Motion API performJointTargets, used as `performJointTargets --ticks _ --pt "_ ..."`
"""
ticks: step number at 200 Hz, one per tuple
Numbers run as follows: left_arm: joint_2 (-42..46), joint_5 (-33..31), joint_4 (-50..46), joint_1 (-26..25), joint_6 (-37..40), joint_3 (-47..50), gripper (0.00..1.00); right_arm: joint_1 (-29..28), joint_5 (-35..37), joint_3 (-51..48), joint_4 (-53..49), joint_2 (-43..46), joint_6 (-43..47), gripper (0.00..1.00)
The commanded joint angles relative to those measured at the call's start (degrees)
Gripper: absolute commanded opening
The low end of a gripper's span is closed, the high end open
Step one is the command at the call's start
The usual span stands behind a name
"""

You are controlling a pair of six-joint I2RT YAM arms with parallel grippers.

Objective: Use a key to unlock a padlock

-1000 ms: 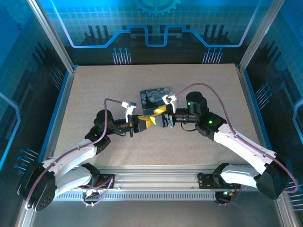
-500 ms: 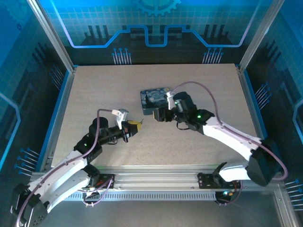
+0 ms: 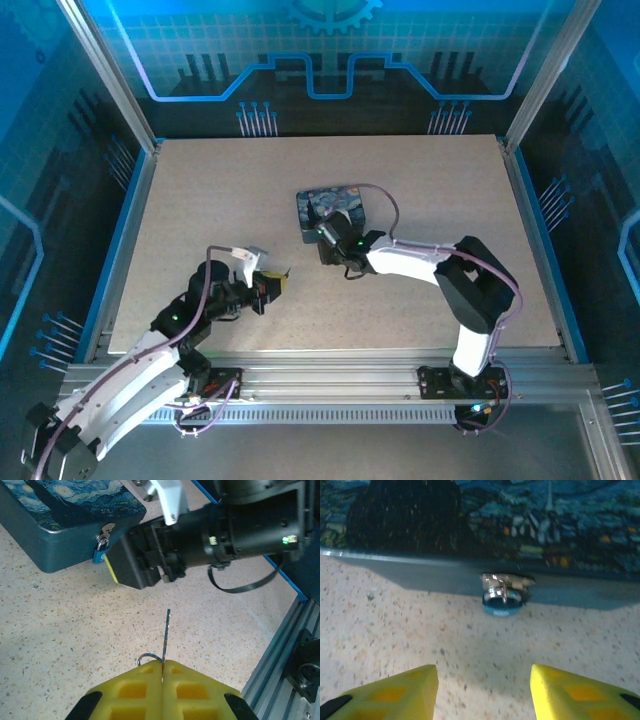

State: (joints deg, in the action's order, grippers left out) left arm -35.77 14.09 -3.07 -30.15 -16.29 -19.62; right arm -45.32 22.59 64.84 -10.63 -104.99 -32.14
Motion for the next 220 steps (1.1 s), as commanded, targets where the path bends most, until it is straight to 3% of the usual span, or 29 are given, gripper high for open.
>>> performJointTargets --ticks 1,127,180,220 --pt "1.90 -0.98 -2.31 0.33 2.00 1.06 0.00 0.39 2.90 3.12 1.67 -3.26 -0.73 0.51" --pt "3.98 0.88 -1.66 0.28 2.93 2.15 0.00 2.86 2.81 7.18 2.71 -10.56 -3.24 0.48" --pt "3.19 0.64 -1.54 0.33 3.71 2.67 0.00 3.16 2.40 7.32 3.02 -9.96 -2.27 0.21" --pt "-0.25 1.36 1.96 0.32 4.17 3.29 0.00 3.48 -1.94 8.62 -2.10 -6.01 -0.67 0.10"
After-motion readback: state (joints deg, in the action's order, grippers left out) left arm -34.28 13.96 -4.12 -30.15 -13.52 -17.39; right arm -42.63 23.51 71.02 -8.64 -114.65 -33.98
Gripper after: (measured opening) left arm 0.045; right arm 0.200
